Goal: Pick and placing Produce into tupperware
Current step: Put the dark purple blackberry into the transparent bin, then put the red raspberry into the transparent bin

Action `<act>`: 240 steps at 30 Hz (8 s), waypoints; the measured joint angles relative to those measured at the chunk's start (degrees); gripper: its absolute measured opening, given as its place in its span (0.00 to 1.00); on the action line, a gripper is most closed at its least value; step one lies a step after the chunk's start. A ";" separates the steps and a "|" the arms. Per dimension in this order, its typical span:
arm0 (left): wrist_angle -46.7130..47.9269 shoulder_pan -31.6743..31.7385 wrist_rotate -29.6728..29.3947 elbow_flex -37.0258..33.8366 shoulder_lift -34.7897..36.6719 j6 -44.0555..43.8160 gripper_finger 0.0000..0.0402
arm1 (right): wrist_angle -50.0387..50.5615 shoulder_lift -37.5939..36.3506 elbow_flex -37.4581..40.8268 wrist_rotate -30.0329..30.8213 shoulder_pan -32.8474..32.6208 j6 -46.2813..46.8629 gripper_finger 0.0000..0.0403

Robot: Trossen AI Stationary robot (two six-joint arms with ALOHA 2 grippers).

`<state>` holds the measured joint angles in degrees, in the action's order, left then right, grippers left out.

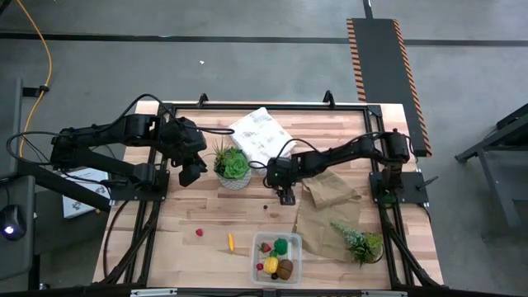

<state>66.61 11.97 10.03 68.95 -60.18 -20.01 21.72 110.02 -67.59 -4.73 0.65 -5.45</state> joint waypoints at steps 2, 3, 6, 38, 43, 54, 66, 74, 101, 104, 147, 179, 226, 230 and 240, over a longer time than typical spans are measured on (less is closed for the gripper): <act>0.00 0.00 -0.01 0.00 0.00 0.00 0.19 | -0.14 0.00 0.00 -0.02 -0.14 0.01 0.53; 0.00 0.00 0.01 0.00 0.00 0.00 0.19 | -0.13 0.00 0.00 -0.03 -0.18 0.02 0.53; -0.02 0.00 0.00 0.00 0.00 -0.03 0.19 | -0.13 0.00 0.00 -0.03 -0.16 0.02 0.53; -0.04 0.00 0.02 0.00 0.00 -1.31 0.19 | -1.59 0.76 0.05 1.21 -0.12 0.46 0.53; -0.03 -0.02 0.02 0.00 0.00 -1.33 0.19 | -1.89 0.84 0.00 1.79 -0.42 0.46 0.53; -0.04 -0.02 -0.01 0.00 0.00 -1.33 0.19 | -1.23 0.96 0.00 2.09 -0.38 0.46 0.44; -0.04 -0.02 -0.01 0.00 0.00 -1.34 0.19 | 0.04 0.96 0.00 2.00 -0.38 1.10 0.34; -0.04 -0.02 -0.01 0.00 0.00 -1.36 0.19 | -0.11 0.96 0.00 1.43 -0.42 2.02 0.28; -0.02 -0.01 -0.01 0.00 0.00 -1.33 0.19 | 3.38 0.98 -7.60 -0.73 -0.54 4.13 0.20; -0.03 -0.02 -0.01 0.01 0.00 -1.33 0.19 | 5.55 0.98 -8.25 -1.55 -1.07 4.14 0.20; 4.27 -0.02 0.00 0.00 0.00 9.73 0.19 | 24.15 0.92 -28.87 1.49 -14.27 60.64 0.20; 5.51 -0.02 0.08 0.00 -0.02 9.27 0.19 | 19.33 1.50 -33.60 9.79 -29.76 89.28 0.15; 5.53 0.00 2.62 0.00 -0.02 9.46 0.19 | 46.71 25.64 -61.22 7.60 -30.81 92.43 0.17; 5.17 0.00 6.18 0.00 -0.02 11.33 0.19 | 46.47 25.66 -61.22 7.85 -30.70 92.22 0.19; 5.26 -0.01 13.79 0.00 -0.02 17.68 0.19 | 45.96 25.66 -61.22 10.98 -30.37 90.03 0.41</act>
<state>71.87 11.95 23.81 68.95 -60.20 -2.33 67.68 135.68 -128.81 6.26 -29.71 84.58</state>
